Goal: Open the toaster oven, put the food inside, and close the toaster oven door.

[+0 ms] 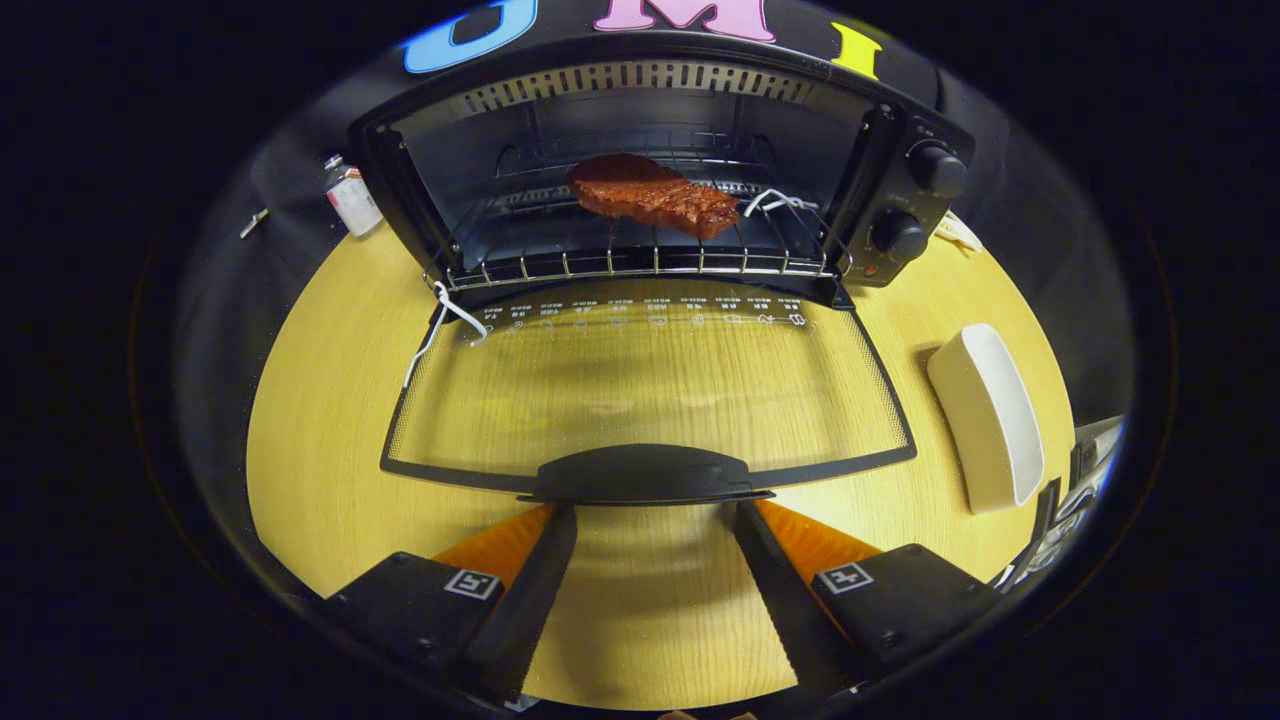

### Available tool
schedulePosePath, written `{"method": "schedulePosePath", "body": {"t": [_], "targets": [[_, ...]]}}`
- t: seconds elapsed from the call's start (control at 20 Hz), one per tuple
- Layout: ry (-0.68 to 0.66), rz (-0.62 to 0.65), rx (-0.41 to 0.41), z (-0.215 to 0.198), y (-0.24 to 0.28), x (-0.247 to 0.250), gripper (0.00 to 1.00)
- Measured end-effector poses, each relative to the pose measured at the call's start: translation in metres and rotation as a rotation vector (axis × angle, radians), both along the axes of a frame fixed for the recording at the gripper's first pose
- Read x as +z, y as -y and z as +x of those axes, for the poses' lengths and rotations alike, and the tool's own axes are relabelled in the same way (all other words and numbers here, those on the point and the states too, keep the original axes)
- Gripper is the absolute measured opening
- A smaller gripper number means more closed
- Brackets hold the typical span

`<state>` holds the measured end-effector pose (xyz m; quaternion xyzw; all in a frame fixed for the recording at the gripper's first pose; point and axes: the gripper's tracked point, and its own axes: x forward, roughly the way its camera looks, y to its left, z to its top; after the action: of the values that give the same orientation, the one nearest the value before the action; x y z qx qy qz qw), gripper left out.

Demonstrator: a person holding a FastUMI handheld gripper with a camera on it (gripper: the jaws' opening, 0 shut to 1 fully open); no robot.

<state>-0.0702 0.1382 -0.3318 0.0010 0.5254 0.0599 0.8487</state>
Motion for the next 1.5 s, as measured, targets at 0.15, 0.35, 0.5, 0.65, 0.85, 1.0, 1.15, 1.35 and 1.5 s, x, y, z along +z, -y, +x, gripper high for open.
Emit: {"method": "schedulePosePath", "body": {"t": [0.15, 0.35, 0.5, 0.65, 0.85, 1.0, 1.15, 1.35, 1.5], "targets": [[0.026, 0.003, 0.009, -0.001, 0.001, 0.006, 0.98], [0.068, 0.05, 0.025, -0.003, 0.0, 0.022, 0.99], [0.115, 0.063, 0.033, -0.003, 0.001, 0.037, 0.98], [0.147, 0.091, 0.019, -0.001, 0.001, 0.05, 0.98], [0.224, 0.109, 0.018, 0.006, 0.001, 0.075, 0.98], [0.31, 0.132, 0.019, 0.021, -0.001, 0.097, 0.98], [0.396, 0.105, 0.03, 0.037, 0.004, 0.121, 0.99], [0.517, 0.125, 0.052, 0.041, 0.003, 0.157, 0.99], [0.568, 0.143, 0.079, 0.031, 0.002, 0.178, 0.98]]}}
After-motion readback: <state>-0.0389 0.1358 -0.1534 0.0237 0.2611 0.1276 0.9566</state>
